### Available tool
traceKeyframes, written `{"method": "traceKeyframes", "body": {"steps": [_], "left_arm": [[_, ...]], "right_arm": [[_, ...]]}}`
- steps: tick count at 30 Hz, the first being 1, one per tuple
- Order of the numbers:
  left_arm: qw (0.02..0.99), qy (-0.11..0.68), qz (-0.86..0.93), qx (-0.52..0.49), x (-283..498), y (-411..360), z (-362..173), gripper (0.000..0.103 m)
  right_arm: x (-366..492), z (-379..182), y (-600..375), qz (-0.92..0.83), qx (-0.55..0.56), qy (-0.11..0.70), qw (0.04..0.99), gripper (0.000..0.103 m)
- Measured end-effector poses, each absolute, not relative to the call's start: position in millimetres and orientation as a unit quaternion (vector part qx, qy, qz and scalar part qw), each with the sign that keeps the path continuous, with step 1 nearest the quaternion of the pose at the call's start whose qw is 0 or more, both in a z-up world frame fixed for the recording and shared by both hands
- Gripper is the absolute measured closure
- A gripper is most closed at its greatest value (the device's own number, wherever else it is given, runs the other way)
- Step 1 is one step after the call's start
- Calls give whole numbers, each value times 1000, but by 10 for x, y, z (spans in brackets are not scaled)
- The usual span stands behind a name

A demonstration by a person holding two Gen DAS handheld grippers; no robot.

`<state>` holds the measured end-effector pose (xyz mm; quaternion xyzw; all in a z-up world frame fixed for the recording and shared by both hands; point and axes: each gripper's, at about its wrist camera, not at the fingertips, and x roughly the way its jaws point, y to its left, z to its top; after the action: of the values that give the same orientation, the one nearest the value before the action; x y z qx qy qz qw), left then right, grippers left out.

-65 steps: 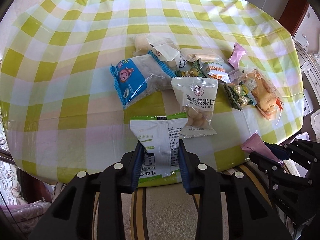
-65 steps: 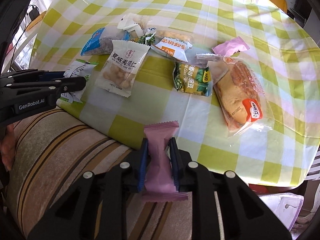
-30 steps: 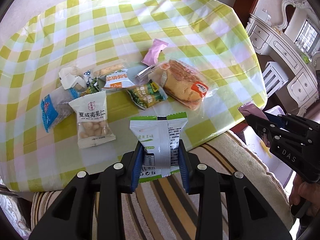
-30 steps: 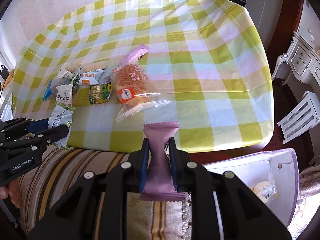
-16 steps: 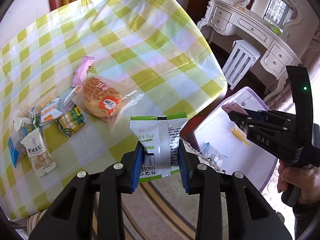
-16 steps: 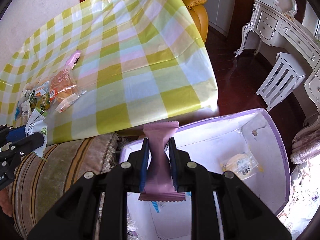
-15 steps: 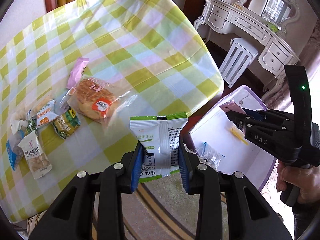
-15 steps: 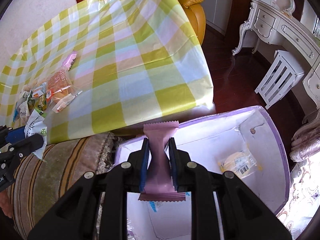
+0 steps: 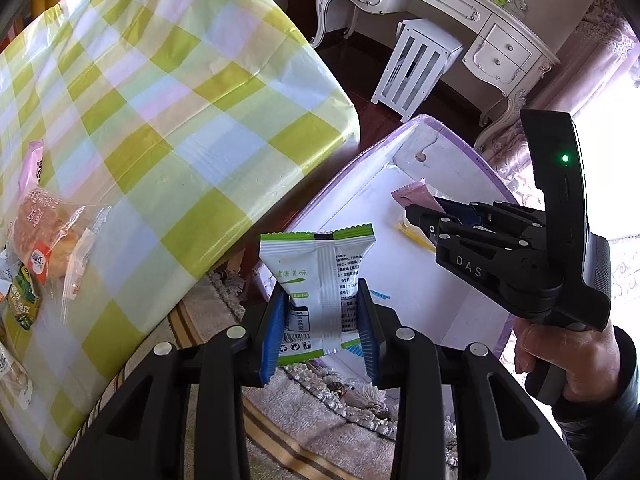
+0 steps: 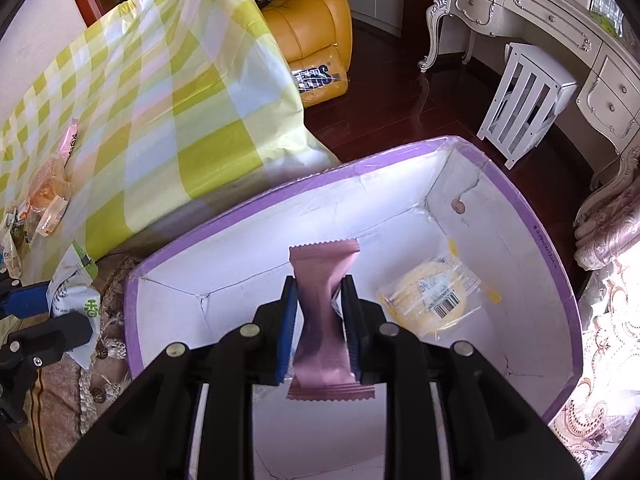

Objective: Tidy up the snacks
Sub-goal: 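Carry the pink bar with the right gripper into the white box and release, then return both grippers over the table toward the snacks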

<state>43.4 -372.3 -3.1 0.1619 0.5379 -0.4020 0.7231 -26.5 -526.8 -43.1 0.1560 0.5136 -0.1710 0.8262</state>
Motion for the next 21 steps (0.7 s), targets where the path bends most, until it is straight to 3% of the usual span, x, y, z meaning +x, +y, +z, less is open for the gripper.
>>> {"method": "traceKeyframes", "body": {"steps": [6, 8, 11, 15, 18, 21], "left_arm": [[717, 546, -401, 166, 474, -3827, -89, 67], [718, 546, -400, 165, 474, -3826, -84, 53], [722, 539, -402, 164, 457, -3821, -43, 39], [745, 515, -390, 168, 428, -3778, 59, 34], [789, 457, -367, 184, 344, -3692, 266, 33], [836, 399, -329, 181, 295, -3519, 492, 31]], "right_arm": [[-333, -474, -5351, -178, 163, 513, 824, 66], [-342, -467, -5358, -180, 163, 512, 824, 60], [-344, -436, -5350, -178, 162, 508, 827, 46], [-315, -302, -5282, -187, 140, 494, 838, 33], [-300, -113, -5202, -215, 105, 469, 850, 32], [-331, 189, -5077, -246, 71, 417, 872, 24]]}}
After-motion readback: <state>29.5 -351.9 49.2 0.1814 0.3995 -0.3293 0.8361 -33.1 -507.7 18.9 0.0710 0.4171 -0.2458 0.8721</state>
